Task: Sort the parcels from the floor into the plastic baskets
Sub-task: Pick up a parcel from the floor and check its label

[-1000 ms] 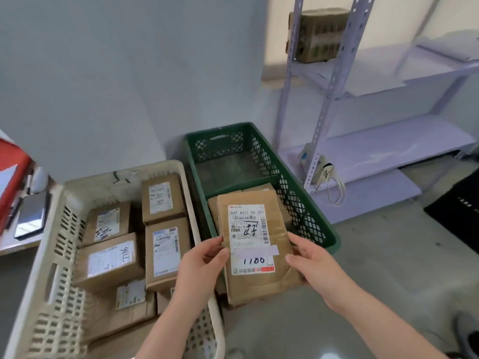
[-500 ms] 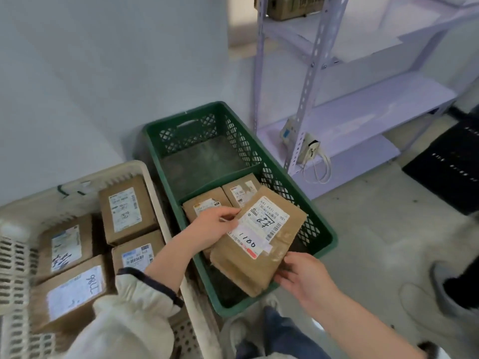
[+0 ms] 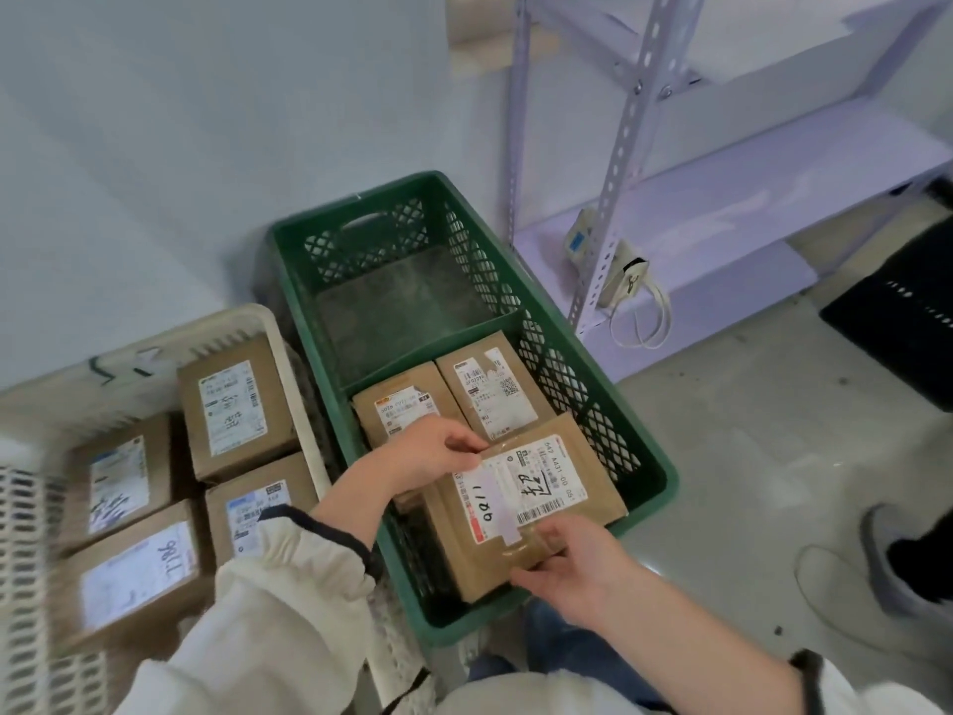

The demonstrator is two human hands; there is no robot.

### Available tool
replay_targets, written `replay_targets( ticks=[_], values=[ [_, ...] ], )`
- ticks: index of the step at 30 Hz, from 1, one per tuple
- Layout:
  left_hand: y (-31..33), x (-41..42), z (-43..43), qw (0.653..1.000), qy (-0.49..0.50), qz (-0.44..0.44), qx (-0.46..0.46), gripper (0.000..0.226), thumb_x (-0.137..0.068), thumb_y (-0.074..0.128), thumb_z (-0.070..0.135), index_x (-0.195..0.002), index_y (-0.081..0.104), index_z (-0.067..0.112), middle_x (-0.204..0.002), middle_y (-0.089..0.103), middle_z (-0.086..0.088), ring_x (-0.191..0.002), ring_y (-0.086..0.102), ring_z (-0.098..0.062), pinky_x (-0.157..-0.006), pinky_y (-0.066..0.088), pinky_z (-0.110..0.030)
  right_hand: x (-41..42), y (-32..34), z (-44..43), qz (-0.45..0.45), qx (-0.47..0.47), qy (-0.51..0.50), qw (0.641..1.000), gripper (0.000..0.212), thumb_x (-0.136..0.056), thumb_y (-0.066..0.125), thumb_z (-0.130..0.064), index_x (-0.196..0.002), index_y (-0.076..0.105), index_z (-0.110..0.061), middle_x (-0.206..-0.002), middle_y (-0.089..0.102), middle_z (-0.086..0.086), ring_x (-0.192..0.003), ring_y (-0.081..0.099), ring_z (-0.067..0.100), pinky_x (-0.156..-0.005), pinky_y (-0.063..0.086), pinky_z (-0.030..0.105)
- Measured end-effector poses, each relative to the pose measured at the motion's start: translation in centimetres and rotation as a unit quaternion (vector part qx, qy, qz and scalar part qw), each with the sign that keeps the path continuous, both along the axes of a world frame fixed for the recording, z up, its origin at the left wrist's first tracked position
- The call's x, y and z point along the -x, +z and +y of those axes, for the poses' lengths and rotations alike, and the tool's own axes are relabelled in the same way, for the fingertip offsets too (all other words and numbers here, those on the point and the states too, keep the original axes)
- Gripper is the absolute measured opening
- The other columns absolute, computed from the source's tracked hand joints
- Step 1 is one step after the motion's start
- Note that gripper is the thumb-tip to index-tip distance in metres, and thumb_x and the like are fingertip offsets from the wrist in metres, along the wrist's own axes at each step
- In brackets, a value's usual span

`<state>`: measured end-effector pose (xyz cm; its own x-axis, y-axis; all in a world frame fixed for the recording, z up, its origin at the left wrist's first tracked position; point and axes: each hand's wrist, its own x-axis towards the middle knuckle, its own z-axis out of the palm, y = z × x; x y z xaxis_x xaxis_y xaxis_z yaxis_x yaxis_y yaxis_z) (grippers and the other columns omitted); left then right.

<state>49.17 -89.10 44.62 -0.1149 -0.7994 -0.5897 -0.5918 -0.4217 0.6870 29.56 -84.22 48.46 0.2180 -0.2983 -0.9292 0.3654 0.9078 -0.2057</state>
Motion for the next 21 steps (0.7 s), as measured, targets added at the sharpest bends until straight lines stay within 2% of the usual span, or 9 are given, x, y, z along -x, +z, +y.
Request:
replay_targets(
  ticks=[6, 8, 10, 12, 15, 19, 21],
  values=[
    [-0.3, -0.9, 0.6, 1.000, 0.018, 0.013, 0.005, 0.021, -0.084, 0.069, 0.017, -0.092, 0.069, 0.036, -0.099, 0.066, 0.019, -0.098, 0.061, -0.001, -0.095, 0.046, -0.027, 0.7, 0.3, -0.6, -0.083, -0.017, 0.022, 0.996, 0.033, -0.076, 0.046, 0.008, -0.102, 0.056, -0.010, -0.090, 0.071, 0.025, -0.083, 0.070, 0.037, -0.072, 0.054, 0.048],
    [-0.5, -1.3, 0.7, 1.000, 0.024, 0.012, 0.002, 0.021, -0.085, 0.068, 0.016, -0.089, 0.068, 0.037, -0.095, 0.065, 0.021, -0.094, 0.060, 0.003, -0.092, 0.046, -0.024, 0.8, 0.7, -0.8, -0.100, -0.014, 0.042, 0.994, 0.025, -0.081, 0.044, 0.007, -0.099, 0.054, -0.008, -0.084, 0.071, 0.026, -0.078, 0.069, 0.038, -0.073, 0.051, 0.049],
    [-0.7, -1.4, 0.8, 0.999, 0.031, 0.009, -0.002, 0.022, -0.085, 0.067, 0.015, -0.086, 0.066, 0.037, -0.093, 0.065, 0.022, -0.092, 0.059, 0.003, -0.090, 0.046, -0.023, 0.7, 1.0, -1.0, -0.103, -0.014, 0.062, 0.993, 0.020, -0.087, 0.041, 0.004, -0.097, 0.054, -0.008, -0.079, 0.071, 0.025, -0.078, 0.065, 0.038, -0.086, 0.046, 0.049],
    [-1.1, -1.4, 0.9, 1.000, 0.031, 0.000, -0.003, 0.022, -0.086, 0.066, 0.015, -0.086, 0.066, 0.038, -0.093, 0.064, 0.022, -0.093, 0.059, 0.003, -0.090, 0.045, -0.023, 0.5, 0.9, -1.0, -0.103, -0.020, 0.072, 0.992, 0.025, -0.090, 0.040, 0.002, -0.108, 0.053, -0.009, -0.091, 0.069, 0.027, -0.085, 0.063, 0.039, -0.100, 0.038, 0.052],
    [-1.8, -1.5, 1.0, 0.999, 0.035, -0.008, 0.000, 0.023, -0.087, 0.065, 0.013, -0.085, 0.066, 0.036, -0.095, 0.065, 0.019, -0.098, 0.060, -0.002, -0.092, 0.046, -0.024, 0.3, 0.4, -1.2, -0.108, -0.025, 0.078, 0.991, 0.034, -0.091, 0.040, 0.000, -0.122, 0.049, -0.010, -0.111, 0.065, 0.028, -0.099, 0.062, 0.041, -0.104, 0.035, 0.054],
    [-3.3, -1.3, 1.8, 0.997, 0.066, -0.023, 0.013, 0.019, -0.087, 0.064, 0.008, -0.101, 0.070, 0.020, -0.105, 0.067, 0.006, -0.099, 0.060, -0.007, -0.092, 0.045, -0.021, -0.2, -0.6, -2.0, -0.102, -0.050, 0.084, 0.990, 0.024, -0.092, 0.041, -0.002, -0.112, 0.050, -0.011, -0.115, 0.062, 0.028, -0.104, 0.059, 0.044, -0.105, 0.034, 0.057],
    [-4.1, -1.3, 2.3, 0.997, 0.067, -0.044, 0.018, 0.022, -0.087, 0.064, 0.008, -0.107, 0.069, 0.016, -0.108, 0.067, 0.005, -0.100, 0.060, -0.008, -0.093, 0.046, -0.022, -0.7, -1.4, -2.5, -0.084, -0.071, 0.102, 0.989, 0.024, -0.091, 0.042, -0.003, -0.113, 0.050, -0.010, -0.120, 0.059, 0.027, -0.111, 0.056, 0.045, -0.105, 0.034, 0.059]
  ],
)
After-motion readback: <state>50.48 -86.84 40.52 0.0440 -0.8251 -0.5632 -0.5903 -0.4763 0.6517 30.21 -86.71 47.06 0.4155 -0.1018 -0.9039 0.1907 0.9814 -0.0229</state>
